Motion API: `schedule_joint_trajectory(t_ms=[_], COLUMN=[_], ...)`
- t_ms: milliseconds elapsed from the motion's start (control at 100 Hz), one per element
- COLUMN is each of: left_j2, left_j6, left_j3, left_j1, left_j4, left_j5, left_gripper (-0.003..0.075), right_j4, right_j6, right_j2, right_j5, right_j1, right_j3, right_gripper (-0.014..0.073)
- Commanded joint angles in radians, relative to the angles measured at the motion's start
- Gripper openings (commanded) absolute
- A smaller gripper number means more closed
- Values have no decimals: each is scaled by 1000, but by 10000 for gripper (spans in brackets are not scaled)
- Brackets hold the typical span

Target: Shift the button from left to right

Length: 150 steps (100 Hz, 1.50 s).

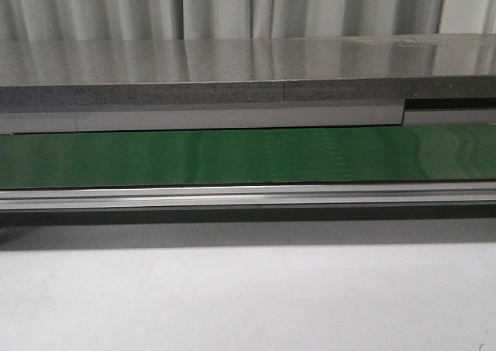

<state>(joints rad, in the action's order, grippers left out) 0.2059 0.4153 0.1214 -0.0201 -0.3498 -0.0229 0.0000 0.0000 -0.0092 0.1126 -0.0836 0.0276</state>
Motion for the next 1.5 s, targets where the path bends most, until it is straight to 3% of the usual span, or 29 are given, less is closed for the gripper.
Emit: schedule_joint_trajectory(t_ms=[0, 500, 670, 770, 890, 990, 1490], left_j2=[12, 12, 12, 10, 4, 0, -246], left_j6=[-1, -1, -4, -97, -391, -534, -573], left_j3=[28, 28, 28, 25, 18, -1, -157], left_j1=[7, 7, 7, 7, 7, 7, 7], left_j4=[-10, -10, -10, 59, 312, 430, 443], left_j5=[77, 77, 149, 151, 152, 152, 112], left_gripper=[-20, -20, -20, -20, -20, -20, -20], right_j4=[-6, -6, -6, -6, -6, -6, -6], right_j6=[0, 0, 0, 0, 0, 0, 0], right_j2=[-20, -20, -20, -20, -20, -20, -20], right_j5=[-79, -79, -79, -79, -79, -79, -79], right_j1=[3, 3, 3, 3, 3, 3, 3], right_j3=[-15, -15, -15, -15, -15, -15, -15], right_gripper=[-68, -68, -68, -68, -68, -68, -68])
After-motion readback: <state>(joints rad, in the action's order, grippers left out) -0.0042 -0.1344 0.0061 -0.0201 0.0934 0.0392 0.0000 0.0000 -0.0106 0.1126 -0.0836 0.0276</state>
